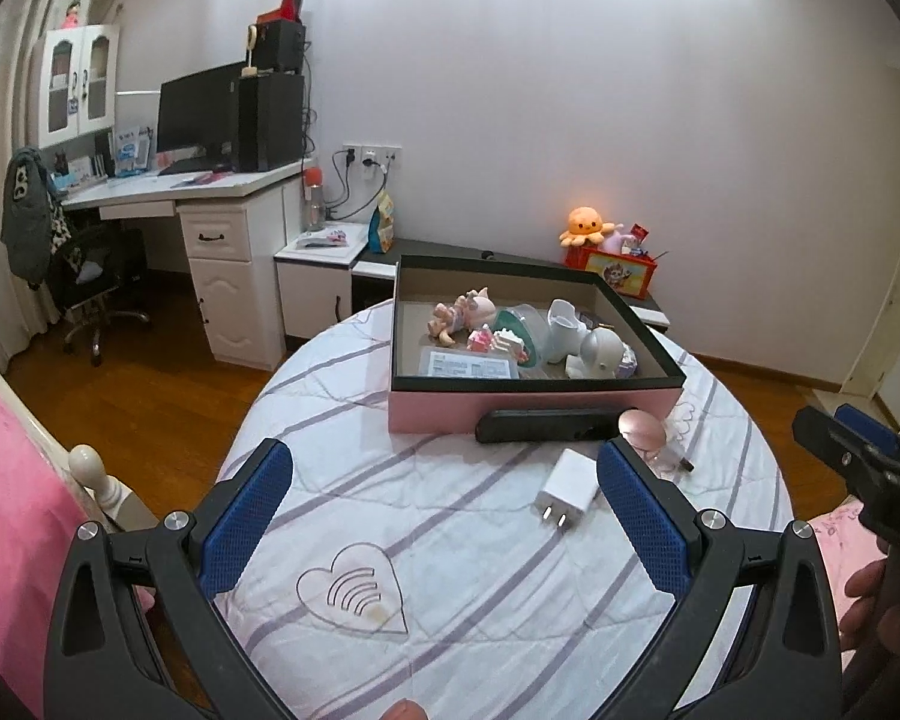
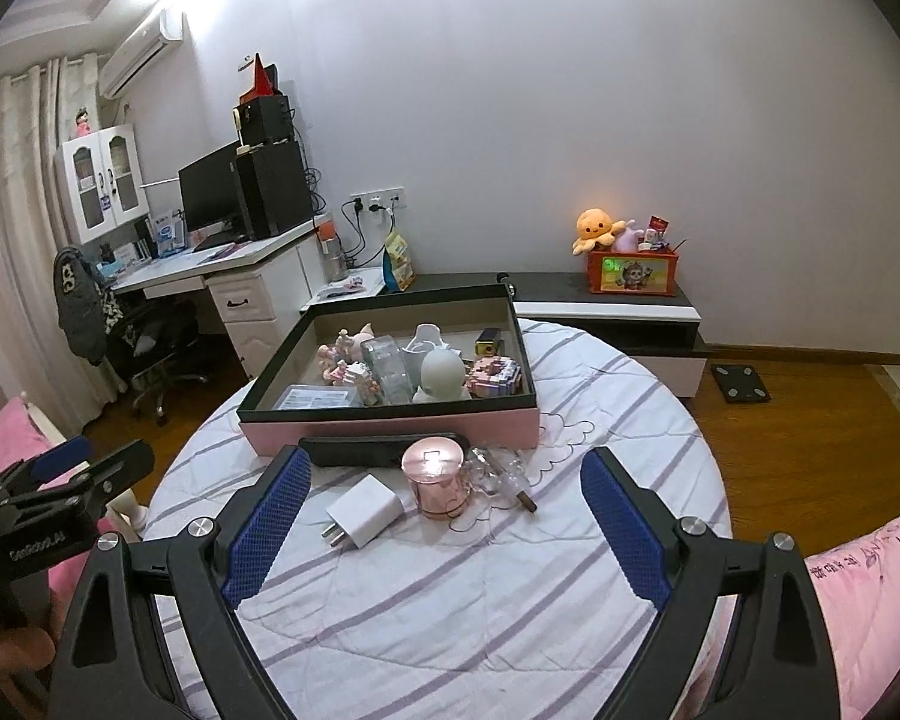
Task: Organize rigid objects
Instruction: 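Withdraw both tools from the pink box, then grasp the white charger with the left tool while the right tool grasps the rose-gold cup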
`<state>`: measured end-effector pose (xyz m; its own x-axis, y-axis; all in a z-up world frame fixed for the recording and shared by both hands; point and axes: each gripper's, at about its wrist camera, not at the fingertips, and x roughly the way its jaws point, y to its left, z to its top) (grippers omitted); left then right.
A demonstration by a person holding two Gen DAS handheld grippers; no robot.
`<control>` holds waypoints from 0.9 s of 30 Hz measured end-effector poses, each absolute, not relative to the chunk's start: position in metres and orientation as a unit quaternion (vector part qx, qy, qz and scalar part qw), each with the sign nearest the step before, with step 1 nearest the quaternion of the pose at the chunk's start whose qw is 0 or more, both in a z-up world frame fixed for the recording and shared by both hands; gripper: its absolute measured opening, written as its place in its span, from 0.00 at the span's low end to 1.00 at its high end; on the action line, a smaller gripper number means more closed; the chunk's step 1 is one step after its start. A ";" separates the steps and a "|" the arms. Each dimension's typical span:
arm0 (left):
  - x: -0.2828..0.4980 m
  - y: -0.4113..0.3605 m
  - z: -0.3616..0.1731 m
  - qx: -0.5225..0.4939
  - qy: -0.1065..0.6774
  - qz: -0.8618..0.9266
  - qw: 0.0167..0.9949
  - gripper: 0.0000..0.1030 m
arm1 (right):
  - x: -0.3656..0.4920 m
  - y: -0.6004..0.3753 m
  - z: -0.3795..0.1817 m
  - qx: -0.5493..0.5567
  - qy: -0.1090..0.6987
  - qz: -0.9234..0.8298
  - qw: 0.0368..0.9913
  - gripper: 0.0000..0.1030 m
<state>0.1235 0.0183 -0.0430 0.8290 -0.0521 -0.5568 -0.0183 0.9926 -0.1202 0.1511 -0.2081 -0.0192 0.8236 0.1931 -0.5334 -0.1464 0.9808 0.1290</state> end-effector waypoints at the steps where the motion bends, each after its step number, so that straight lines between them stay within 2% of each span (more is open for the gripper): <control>1: 0.122 0.019 -0.042 -0.061 0.292 -0.009 0.955 1.00 | 0.150 -0.208 -0.019 0.041 0.283 0.088 0.954 0.90; 14: 0.111 0.014 -0.043 -0.056 0.286 -0.013 0.956 1.00 | 0.145 -0.208 -0.020 0.036 0.283 0.092 0.954 0.90; 27: 0.158 -0.024 -0.097 -0.026 0.359 -0.050 0.932 1.00 | 0.176 -0.218 -0.064 0.044 0.348 0.075 0.933 0.90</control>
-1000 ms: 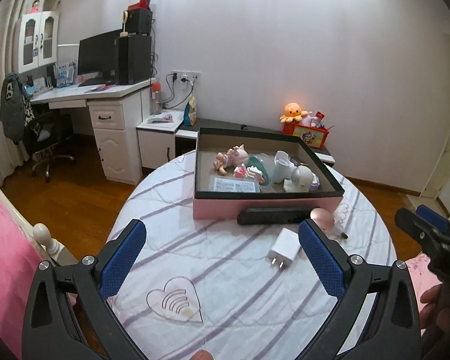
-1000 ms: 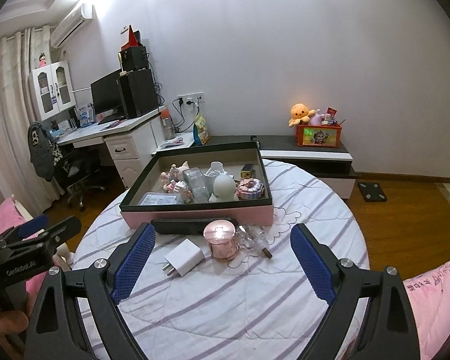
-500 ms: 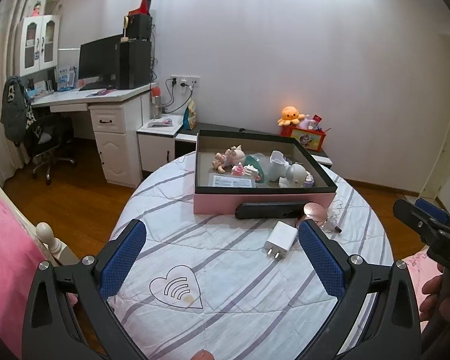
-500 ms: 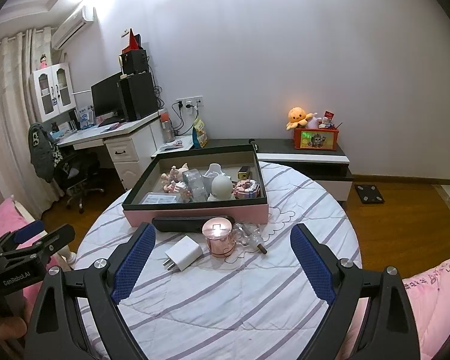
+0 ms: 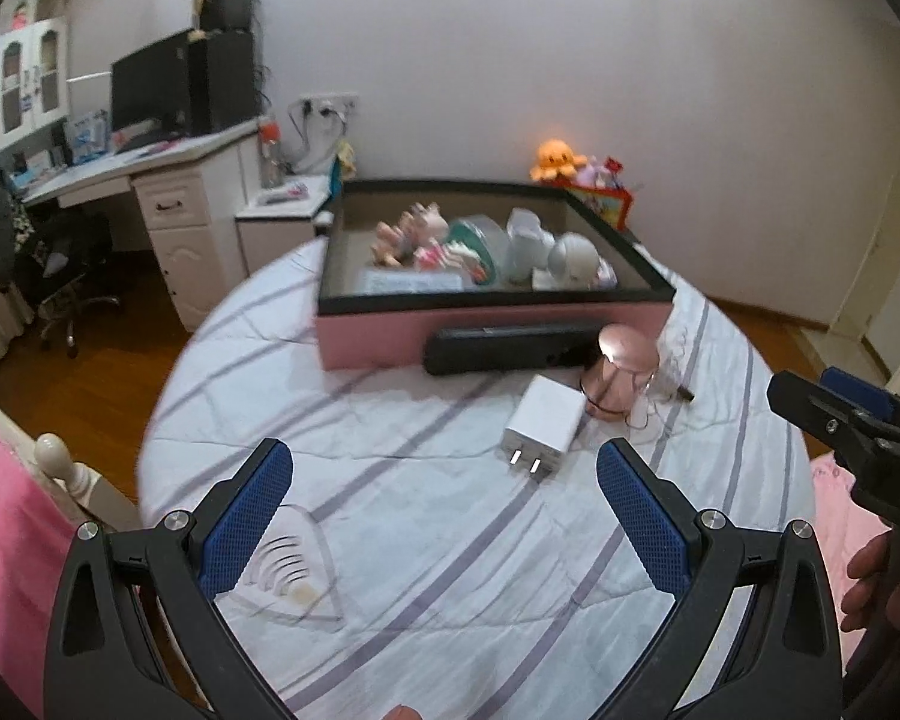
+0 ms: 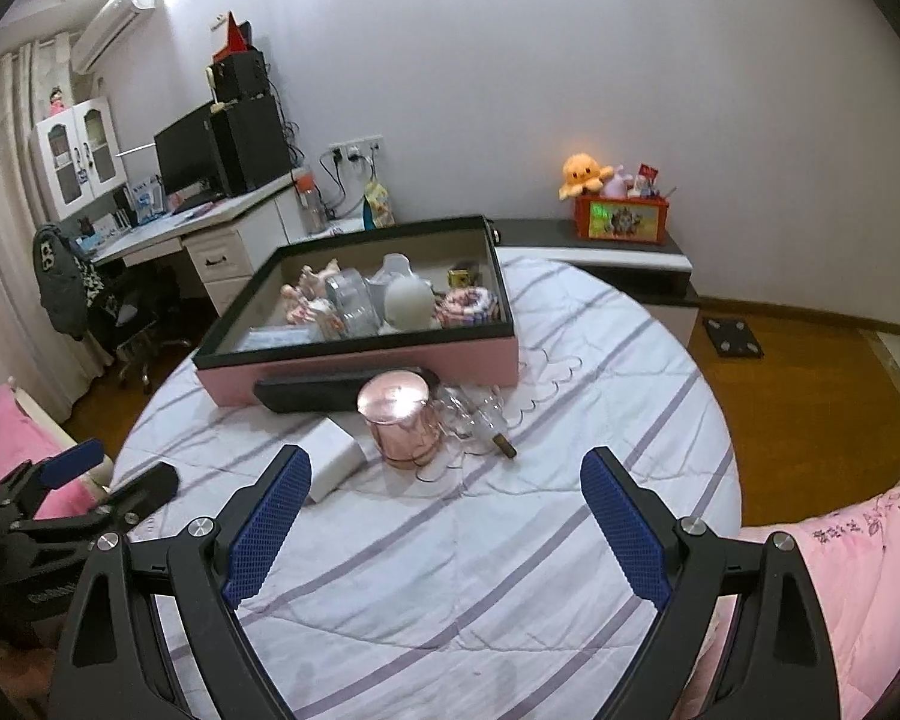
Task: Organize rigid objects
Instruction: 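Grasp the white charger with the left tool while the right tool grasps the rose-gold cup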
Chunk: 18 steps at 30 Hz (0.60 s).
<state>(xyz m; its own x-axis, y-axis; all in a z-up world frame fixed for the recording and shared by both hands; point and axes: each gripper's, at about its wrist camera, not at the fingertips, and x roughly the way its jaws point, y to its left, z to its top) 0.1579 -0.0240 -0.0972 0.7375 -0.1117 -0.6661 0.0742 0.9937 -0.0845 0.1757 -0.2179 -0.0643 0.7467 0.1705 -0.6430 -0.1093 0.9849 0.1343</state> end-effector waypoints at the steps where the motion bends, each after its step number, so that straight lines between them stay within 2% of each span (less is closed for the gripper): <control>1: 0.165 -0.028 -0.103 -0.022 0.366 -0.056 0.929 1.00 | 0.178 -0.220 -0.067 0.046 0.352 0.073 0.932 0.90; 11: 0.226 -0.070 -0.146 0.005 0.418 -0.095 0.903 0.99 | 0.207 -0.229 -0.093 0.057 0.386 0.072 0.918 0.90; 13: 0.237 -0.075 -0.153 0.008 0.432 -0.099 0.897 0.91 | 0.213 -0.230 -0.095 0.057 0.389 0.077 0.916 0.90; 14: 0.243 -0.078 -0.157 0.012 0.441 -0.102 0.892 0.82 | 0.217 -0.229 -0.097 0.058 0.390 0.079 0.915 0.90; 15: 0.249 -0.081 -0.163 0.016 0.451 -0.105 0.886 0.77 | 0.219 -0.229 -0.097 0.059 0.391 0.082 0.915 0.90; 16: 0.250 -0.082 -0.164 0.019 0.451 -0.107 0.886 0.76 | 0.224 -0.227 -0.098 0.059 0.393 0.086 0.914 0.90; 17: 0.250 -0.083 -0.164 0.022 0.445 -0.109 0.888 0.71 | 0.226 -0.226 -0.099 0.059 0.394 0.088 0.913 0.90; 18: 0.249 -0.082 -0.163 0.022 0.443 -0.114 0.889 0.59 | 0.229 -0.225 -0.100 0.058 0.396 0.090 0.912 0.90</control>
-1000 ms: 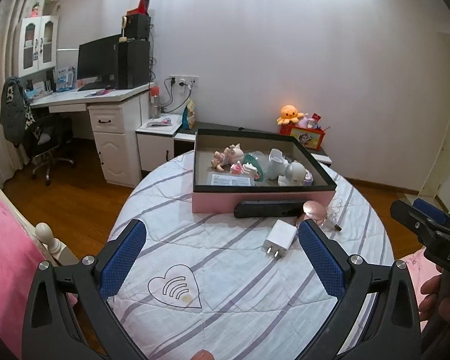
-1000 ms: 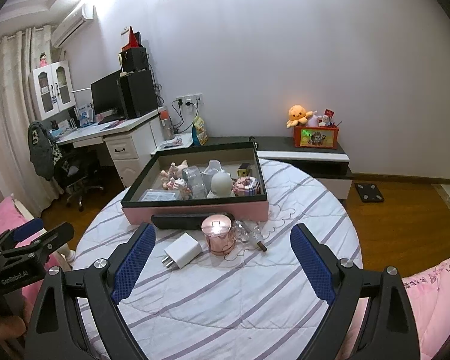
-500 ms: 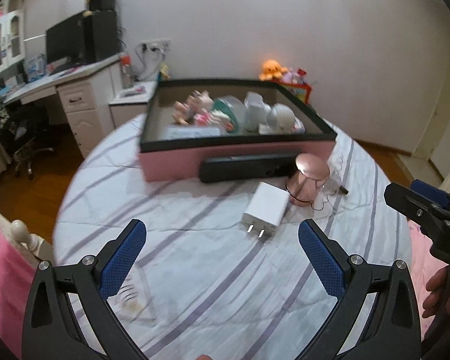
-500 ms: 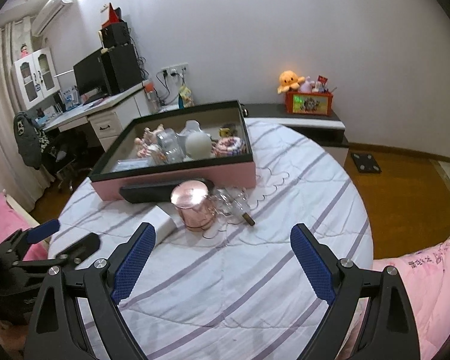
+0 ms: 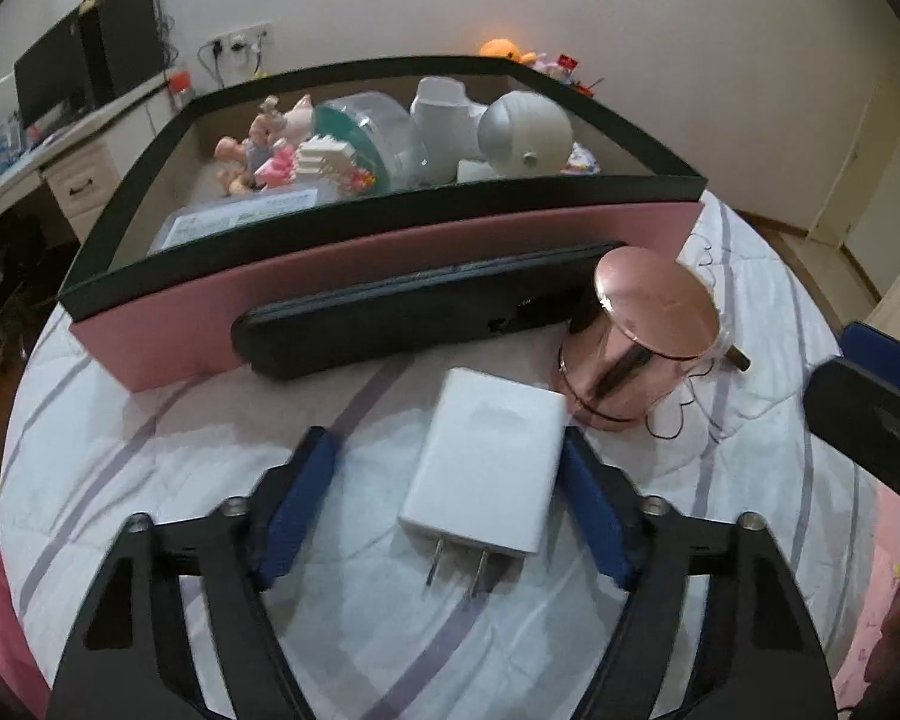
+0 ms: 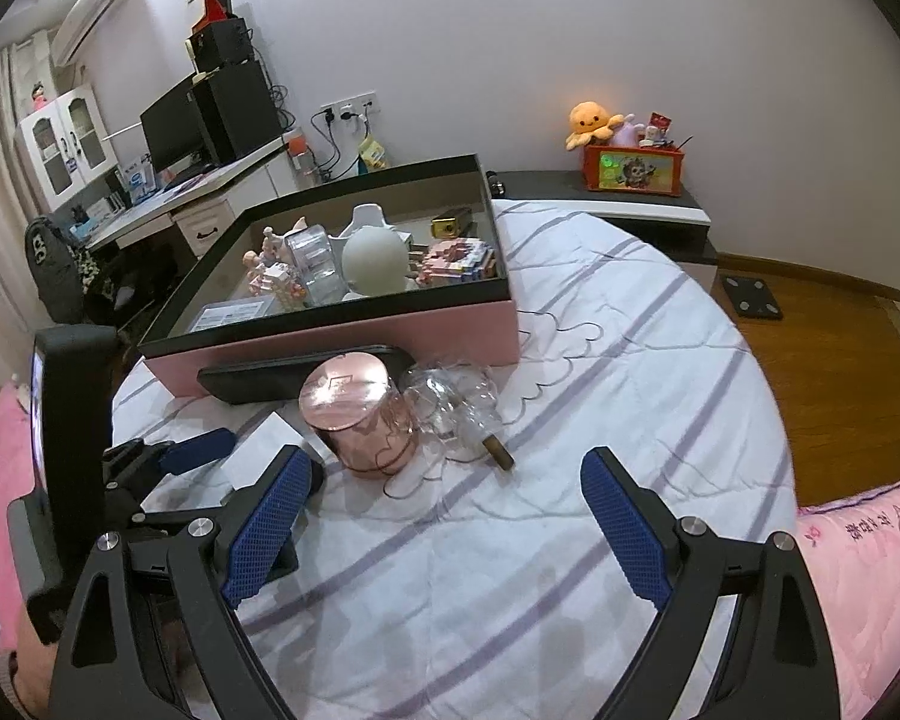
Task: Organize rigid objects
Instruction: 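Grasp the white charger with the left tool while the right tool grasps the rose-gold cup, then carry the charger and cup into the pink box and open both tools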
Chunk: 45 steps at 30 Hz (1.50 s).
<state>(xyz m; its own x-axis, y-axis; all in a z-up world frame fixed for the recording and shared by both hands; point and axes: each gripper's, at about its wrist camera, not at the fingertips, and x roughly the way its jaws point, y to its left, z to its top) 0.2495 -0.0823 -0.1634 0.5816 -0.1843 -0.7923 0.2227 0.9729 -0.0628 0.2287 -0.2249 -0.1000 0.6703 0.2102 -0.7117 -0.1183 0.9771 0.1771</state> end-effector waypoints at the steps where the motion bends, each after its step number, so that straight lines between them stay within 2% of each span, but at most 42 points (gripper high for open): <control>1: 0.249 -0.081 -0.163 0.021 0.441 -0.120 0.889 0.53 | 0.232 -0.223 -0.101 0.057 0.399 0.093 0.911 0.90; 2: 0.248 -0.079 -0.162 0.020 0.440 -0.120 0.890 0.41 | 0.234 -0.221 -0.103 0.057 0.400 0.095 0.910 0.90; 3: 0.247 -0.075 -0.162 0.016 0.440 -0.120 0.890 0.39 | 0.237 -0.220 -0.104 0.057 0.402 0.096 0.909 0.90; 13: 0.231 -0.018 -0.154 -0.029 0.431 -0.073 0.899 0.39 | 0.261 -0.180 -0.118 0.024 0.412 0.120 0.903 0.88; 14: 0.230 -0.015 -0.154 -0.031 0.431 -0.071 0.899 0.39 | 0.265 -0.176 -0.121 0.019 0.414 0.120 0.902 0.82; 16: 0.230 -0.011 -0.155 -0.034 0.431 -0.069 0.899 0.40 | 0.268 -0.170 -0.124 0.008 0.414 0.111 0.904 0.80; 17: 0.228 -0.009 -0.155 -0.036 0.431 -0.069 0.899 0.40 | 0.268 -0.168 -0.124 0.000 0.410 0.107 0.906 0.74; 18: 0.227 -0.007 -0.155 -0.038 0.430 -0.069 0.899 0.40 | 0.267 -0.167 -0.125 -0.006 0.408 0.106 0.907 0.55; 19: 0.227 -0.004 -0.155 -0.039 0.429 -0.070 0.900 0.40 | 0.267 -0.166 -0.125 -0.006 0.409 0.113 0.905 0.48; 30: 0.216 0.000 -0.142 -0.049 0.414 -0.072 0.906 0.39 | 0.249 -0.176 -0.112 0.019 0.402 0.143 0.904 0.47; 45: 0.229 0.014 -0.089 -0.051 0.359 -0.073 0.929 0.39 | 0.247 -0.180 -0.063 0.037 0.360 0.176 0.915 0.47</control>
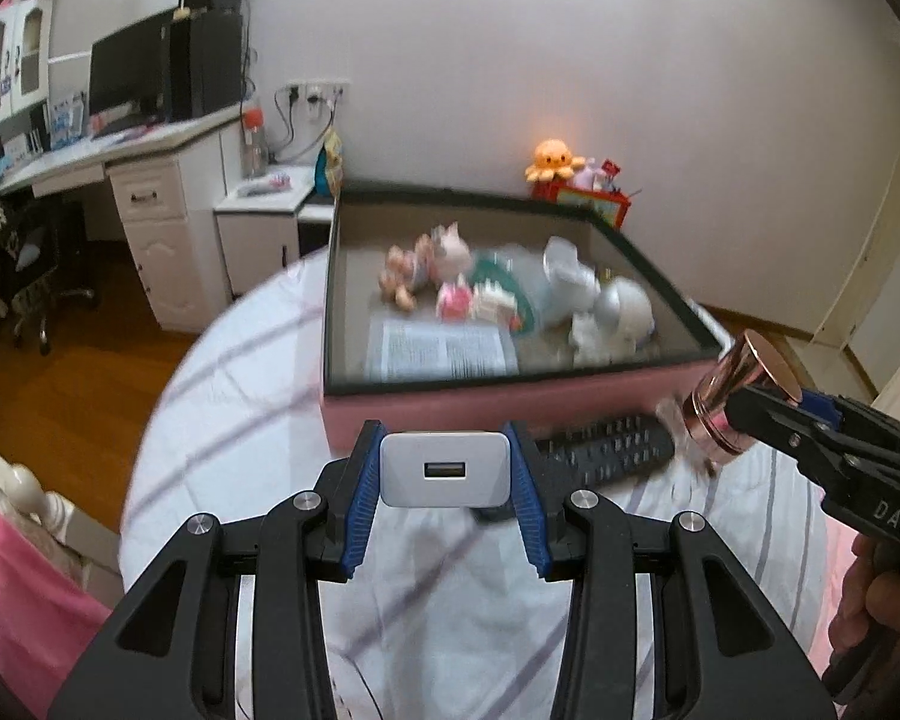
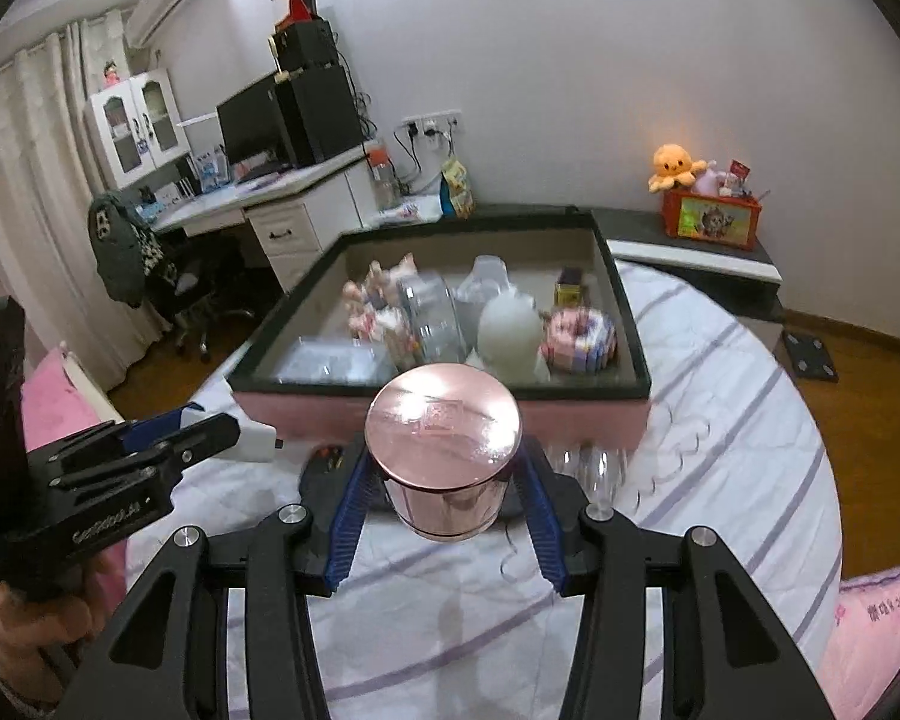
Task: Organize rigid objects
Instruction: 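Carry the charger and cup into the pink box and open both tools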
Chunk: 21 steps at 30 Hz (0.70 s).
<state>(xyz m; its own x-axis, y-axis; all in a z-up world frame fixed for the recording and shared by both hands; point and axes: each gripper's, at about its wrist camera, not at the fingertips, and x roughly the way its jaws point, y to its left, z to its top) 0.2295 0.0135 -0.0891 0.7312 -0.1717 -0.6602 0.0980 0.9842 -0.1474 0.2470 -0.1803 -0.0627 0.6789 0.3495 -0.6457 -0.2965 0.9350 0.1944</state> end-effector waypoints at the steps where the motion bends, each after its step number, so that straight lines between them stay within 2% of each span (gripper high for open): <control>1: 0.235 0.014 -0.083 -0.050 0.353 -0.074 0.931 0.39 | 0.250 -0.181 -0.058 0.036 0.353 0.178 0.918 0.47; 12: 0.308 0.009 -0.048 -0.043 0.312 -0.078 0.946 0.39 | 0.316 -0.181 -0.027 0.016 0.318 0.176 0.931 0.47; 21: 0.389 -0.009 -0.055 -0.034 0.327 -0.086 0.940 0.39 | 0.396 -0.177 -0.043 0.017 0.340 0.171 0.925 0.47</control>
